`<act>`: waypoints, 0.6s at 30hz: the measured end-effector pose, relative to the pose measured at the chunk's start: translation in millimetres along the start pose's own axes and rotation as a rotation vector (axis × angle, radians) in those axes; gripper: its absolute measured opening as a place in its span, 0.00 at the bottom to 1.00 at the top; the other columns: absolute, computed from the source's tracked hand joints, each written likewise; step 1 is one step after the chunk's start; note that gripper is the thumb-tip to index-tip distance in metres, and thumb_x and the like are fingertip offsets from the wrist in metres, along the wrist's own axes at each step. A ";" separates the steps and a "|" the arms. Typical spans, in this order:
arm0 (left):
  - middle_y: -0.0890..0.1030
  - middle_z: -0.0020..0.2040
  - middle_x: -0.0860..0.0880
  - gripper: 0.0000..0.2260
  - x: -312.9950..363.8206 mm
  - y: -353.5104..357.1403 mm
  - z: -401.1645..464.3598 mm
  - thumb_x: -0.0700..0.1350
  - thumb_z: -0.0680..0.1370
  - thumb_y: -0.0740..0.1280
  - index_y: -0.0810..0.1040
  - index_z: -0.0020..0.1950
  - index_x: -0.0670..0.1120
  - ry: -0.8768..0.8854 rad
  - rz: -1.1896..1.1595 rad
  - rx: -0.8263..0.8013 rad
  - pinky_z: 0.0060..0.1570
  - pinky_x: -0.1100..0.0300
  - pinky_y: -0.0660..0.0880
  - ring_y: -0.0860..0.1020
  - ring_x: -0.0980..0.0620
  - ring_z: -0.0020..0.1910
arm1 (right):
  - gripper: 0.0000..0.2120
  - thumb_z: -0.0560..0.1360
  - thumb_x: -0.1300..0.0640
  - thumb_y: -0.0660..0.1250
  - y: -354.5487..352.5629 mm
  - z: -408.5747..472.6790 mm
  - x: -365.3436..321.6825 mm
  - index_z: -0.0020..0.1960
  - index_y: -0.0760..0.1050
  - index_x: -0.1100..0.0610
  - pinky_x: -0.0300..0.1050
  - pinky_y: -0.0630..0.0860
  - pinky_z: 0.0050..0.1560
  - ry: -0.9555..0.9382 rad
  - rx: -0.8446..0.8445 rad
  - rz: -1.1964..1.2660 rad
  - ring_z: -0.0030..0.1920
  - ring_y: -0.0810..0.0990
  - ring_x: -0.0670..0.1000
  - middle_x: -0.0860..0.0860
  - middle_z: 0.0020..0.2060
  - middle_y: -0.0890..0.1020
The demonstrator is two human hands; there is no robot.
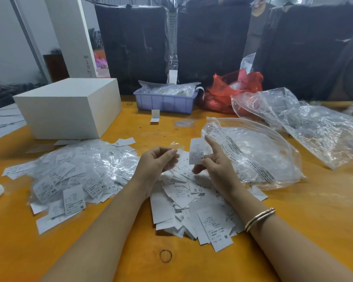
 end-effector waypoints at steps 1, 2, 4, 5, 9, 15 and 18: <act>0.84 0.39 0.50 0.03 1.0 -0.1 -0.4 0.41 0.76 0.68 0.79 0.47 0.43 0.017 0.000 0.000 0.40 0.65 0.78 0.82 0.55 0.39 | 0.30 0.76 0.70 0.55 0.0 0.6 -0.2 0.72 0.55 0.46 0.42 0.79 0.45 -0.007 0.010 0.005 0.38 0.83 0.49 0.54 0.38 0.83; 0.85 0.39 0.50 0.04 2.4 0.2 -0.8 0.42 0.74 0.69 0.79 0.47 0.43 0.034 0.004 -0.004 0.40 0.66 0.77 0.82 0.55 0.40 | 0.29 0.76 0.70 0.56 -0.4 0.9 -0.6 0.71 0.57 0.47 0.42 0.79 0.45 -0.011 0.023 -0.002 0.40 0.83 0.49 0.54 0.41 0.84; 0.84 0.39 0.51 0.08 4.8 -0.2 -1.5 0.46 0.70 0.72 0.79 0.46 0.45 0.075 0.037 0.004 0.41 0.67 0.77 0.81 0.57 0.40 | 0.22 0.76 0.69 0.57 -2.8 1.1 -2.5 0.65 0.66 0.50 0.42 0.78 0.45 -0.021 0.057 -0.044 0.40 0.84 0.48 0.53 0.43 0.84; 0.83 0.39 0.52 0.08 6.4 -0.6 -1.8 0.45 0.69 0.73 0.80 0.45 0.45 0.104 0.057 0.018 0.41 0.68 0.76 0.81 0.58 0.40 | 0.18 0.76 0.69 0.57 -4.2 0.7 -3.7 0.60 0.69 0.50 0.41 0.77 0.43 -0.029 0.076 -0.050 0.39 0.84 0.48 0.53 0.43 0.84; 0.82 0.42 0.51 0.05 11.2 -0.8 -3.3 0.38 0.74 0.71 0.80 0.45 0.47 0.224 0.134 0.057 0.41 0.72 0.74 0.79 0.63 0.40 | 0.11 0.75 0.69 0.60 -12.2 0.3 -6.4 0.47 0.77 0.55 0.36 0.76 0.37 -0.052 0.179 0.020 0.39 0.80 0.48 0.52 0.41 0.82; 0.82 0.45 0.48 0.09 15.4 0.8 -6.6 0.38 0.75 0.69 0.80 0.49 0.51 0.270 0.164 0.048 0.43 0.71 0.74 0.79 0.61 0.43 | 0.05 0.75 0.67 0.65 -19.8 1.8 -5.8 0.47 0.79 0.61 0.36 0.76 0.39 -0.023 0.262 0.116 0.38 0.79 0.44 0.54 0.41 0.82; 0.82 0.45 0.49 0.10 15.7 2.7 -7.3 0.37 0.75 0.68 0.80 0.50 0.52 0.258 0.154 0.033 0.41 0.72 0.73 0.79 0.62 0.41 | 0.07 0.74 0.68 0.65 -21.4 1.2 -7.4 0.44 0.78 0.58 0.30 0.73 0.36 -0.018 0.281 0.207 0.35 0.79 0.39 0.50 0.38 0.82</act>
Point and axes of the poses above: each hand's wrist, its own z-axis towards the middle knuckle, its own y-axis out of the palm, x = y × z, the point moved 5 cm from there along z, towards the middle knuckle
